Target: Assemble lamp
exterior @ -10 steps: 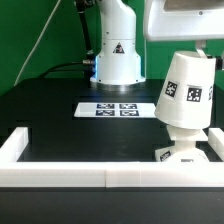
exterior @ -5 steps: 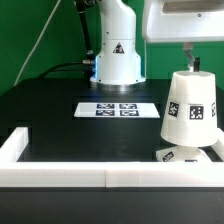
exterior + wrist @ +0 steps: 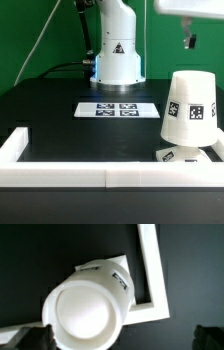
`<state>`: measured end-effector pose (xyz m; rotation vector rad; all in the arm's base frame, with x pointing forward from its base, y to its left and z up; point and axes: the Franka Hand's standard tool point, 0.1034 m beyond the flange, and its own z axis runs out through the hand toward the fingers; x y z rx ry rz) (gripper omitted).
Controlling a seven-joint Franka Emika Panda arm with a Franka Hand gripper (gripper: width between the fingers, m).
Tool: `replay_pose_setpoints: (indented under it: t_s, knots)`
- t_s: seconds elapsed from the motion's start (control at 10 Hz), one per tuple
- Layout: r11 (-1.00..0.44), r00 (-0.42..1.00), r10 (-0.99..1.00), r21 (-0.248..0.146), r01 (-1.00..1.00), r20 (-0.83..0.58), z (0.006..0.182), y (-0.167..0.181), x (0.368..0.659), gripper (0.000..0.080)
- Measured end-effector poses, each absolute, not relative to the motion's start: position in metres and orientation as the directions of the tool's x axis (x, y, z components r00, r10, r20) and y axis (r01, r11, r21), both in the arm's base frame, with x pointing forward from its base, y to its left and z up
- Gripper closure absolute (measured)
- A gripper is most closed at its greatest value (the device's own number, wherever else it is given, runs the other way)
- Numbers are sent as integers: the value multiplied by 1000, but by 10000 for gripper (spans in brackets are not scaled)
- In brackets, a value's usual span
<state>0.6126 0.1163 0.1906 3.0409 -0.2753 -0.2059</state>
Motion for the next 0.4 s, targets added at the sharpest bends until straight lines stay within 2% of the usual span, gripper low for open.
replay_pose_setpoints:
  t_s: [0.1,0.4]
  knots:
    - [-982,979,-164,112,-151,-120,190,125,611,104]
    - [-982,980,-166,110,-154,-112,188,127,611,101]
